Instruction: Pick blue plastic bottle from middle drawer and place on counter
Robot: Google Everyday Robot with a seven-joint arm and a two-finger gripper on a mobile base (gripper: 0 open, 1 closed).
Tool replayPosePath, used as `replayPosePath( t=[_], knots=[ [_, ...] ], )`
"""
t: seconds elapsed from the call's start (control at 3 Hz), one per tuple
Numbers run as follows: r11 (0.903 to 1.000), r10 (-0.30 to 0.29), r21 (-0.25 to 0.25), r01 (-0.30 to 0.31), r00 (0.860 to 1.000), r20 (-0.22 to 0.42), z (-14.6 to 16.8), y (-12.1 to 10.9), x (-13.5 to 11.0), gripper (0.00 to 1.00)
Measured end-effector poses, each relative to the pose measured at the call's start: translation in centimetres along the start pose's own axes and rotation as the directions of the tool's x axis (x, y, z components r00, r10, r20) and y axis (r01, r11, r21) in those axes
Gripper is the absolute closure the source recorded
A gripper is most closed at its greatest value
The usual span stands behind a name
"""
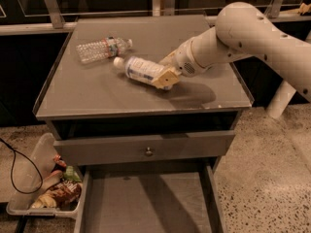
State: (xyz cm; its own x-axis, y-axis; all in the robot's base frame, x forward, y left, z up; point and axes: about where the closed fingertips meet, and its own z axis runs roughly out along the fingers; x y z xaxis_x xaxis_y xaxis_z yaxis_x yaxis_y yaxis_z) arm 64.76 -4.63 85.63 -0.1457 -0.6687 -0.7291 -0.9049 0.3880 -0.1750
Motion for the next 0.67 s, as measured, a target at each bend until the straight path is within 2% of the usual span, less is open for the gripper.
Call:
replayPosePath(
  t=[0.33,0.67],
  knots=[
    [1.0000,0.000,0.000,0.000,1.000,0.000,0.00,0.00,0.00,0.11],
    [1.0000,0.000,0.000,0.000,1.000,0.000,0.01,0.00,0.00,0.00]
  ],
)
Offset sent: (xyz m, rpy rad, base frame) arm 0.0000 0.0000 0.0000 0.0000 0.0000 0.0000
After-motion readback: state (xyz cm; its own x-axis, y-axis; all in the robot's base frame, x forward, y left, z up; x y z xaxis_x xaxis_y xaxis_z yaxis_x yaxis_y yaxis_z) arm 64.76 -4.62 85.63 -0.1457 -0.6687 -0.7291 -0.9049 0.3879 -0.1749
